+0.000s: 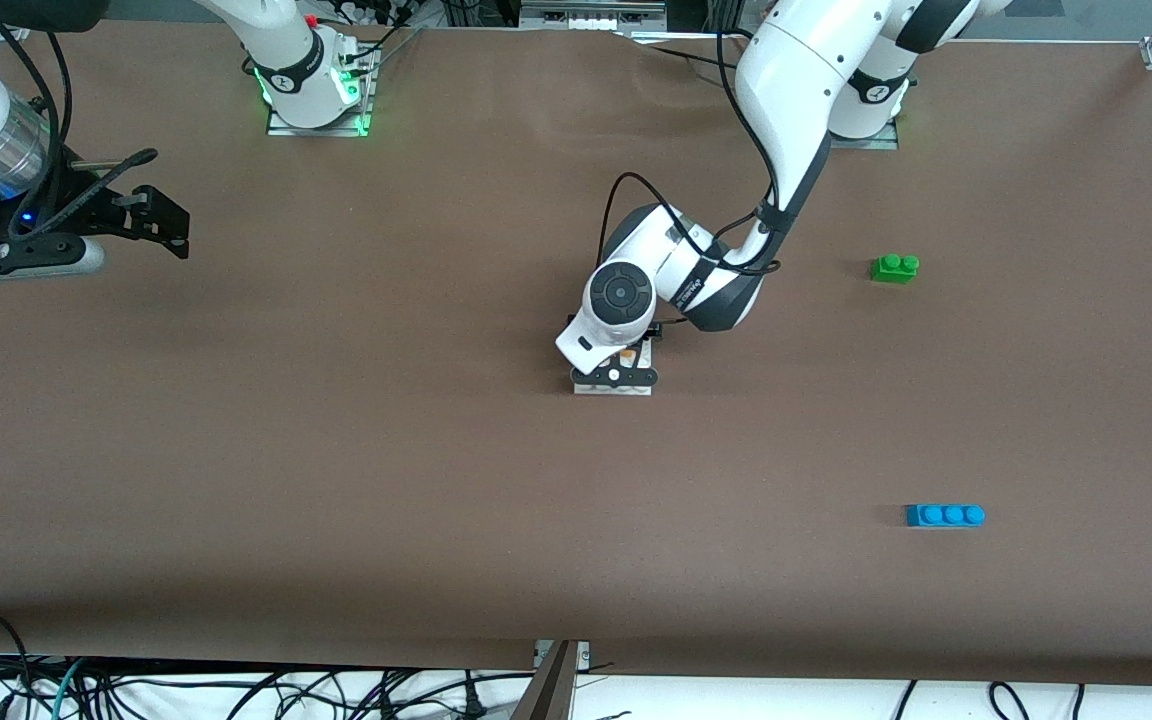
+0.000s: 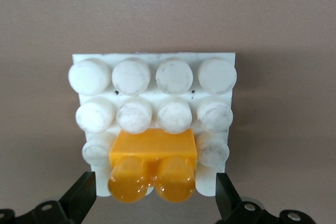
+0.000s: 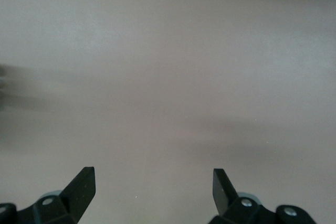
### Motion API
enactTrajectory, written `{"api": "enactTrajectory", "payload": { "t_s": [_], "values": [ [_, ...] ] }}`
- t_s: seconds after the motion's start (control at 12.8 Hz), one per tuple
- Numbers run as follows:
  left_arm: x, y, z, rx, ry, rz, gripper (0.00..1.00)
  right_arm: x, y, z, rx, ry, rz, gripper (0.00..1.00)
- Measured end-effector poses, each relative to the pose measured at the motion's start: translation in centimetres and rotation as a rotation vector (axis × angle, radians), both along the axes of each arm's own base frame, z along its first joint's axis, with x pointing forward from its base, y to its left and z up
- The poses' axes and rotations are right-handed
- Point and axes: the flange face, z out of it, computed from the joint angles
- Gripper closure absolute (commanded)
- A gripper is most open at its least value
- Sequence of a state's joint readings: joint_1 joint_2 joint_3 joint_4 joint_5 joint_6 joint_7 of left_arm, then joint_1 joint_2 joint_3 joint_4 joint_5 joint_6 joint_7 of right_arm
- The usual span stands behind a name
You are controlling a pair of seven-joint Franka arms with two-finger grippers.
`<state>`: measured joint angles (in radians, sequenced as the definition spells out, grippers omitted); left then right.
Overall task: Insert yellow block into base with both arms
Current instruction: 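Open the left gripper and lift it away from the plate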
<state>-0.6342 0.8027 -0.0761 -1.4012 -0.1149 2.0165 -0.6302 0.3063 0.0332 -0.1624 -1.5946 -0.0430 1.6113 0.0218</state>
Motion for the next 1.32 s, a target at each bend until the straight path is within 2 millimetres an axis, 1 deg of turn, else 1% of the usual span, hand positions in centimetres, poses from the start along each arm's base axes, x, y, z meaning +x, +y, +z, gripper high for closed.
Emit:
{"api": "enactTrajectory", "payload": {
  "t_s": [0.08, 0.16, 0.31, 0.39, 0.55, 0.7, 0.86, 1.01, 1.17, 1.32],
  "values": [
    [0.4, 0.2, 1.3, 0.002, 0.000, 0.003, 0.00, 0.0, 0.0, 0.0, -0.002, 0.001, 0.000, 0.01],
    [0.9, 0.7, 3.2, 0.003, -0.004, 0.009, 0.00, 0.0, 0.0, 0.0, -0.002, 0.003, 0.000, 0.01],
    [2.6, 2.7, 8.6, -0.009, -0.029, 0.039, 0.00, -0.1, 0.0, 0.0, -0.002, 0.005, 0.000, 0.01],
    [3.6, 4.5, 11.7, -0.017, -0.045, 0.064, 0.00, -0.1, 0.0, 0.0, -0.002, 0.006, 0.000, 0.01],
    [5.7, 9.0, 17.0, -0.030, -0.071, 0.126, 0.00, -0.1, 0.0, 0.0, -0.003, 0.007, 0.000, 0.01],
    [7.0, 13.1, 20.9, -0.037, -0.088, 0.180, 0.00, -0.2, 0.0, 0.1, -0.002, 0.007, 0.003, 0.01],
    [7.5, 16.9, 24.3, -0.035, -0.086, 0.210, 0.00, -0.2, 0.2, 0.2, -0.002, 0.008, 0.029, 0.01],
    [7.5, 21.0, 27.2, -0.037, -0.066, 0.162, 0.00, -0.4, 1.4, 0.1, -0.003, 0.011, 0.056, 0.01],
    [7.6, 25.9, 29.5, -0.045, -0.047, 0.117, 0.00, -0.5, 2.4, 0.0, -0.017, 0.012, 0.077, 0.01],
    [7.7, 30.6, 31.1, -0.044, -0.041, 0.068, 0.00, -0.5, 2.4, 0.0, -0.023, 0.011, 0.078, 0.01]
  ]
}}
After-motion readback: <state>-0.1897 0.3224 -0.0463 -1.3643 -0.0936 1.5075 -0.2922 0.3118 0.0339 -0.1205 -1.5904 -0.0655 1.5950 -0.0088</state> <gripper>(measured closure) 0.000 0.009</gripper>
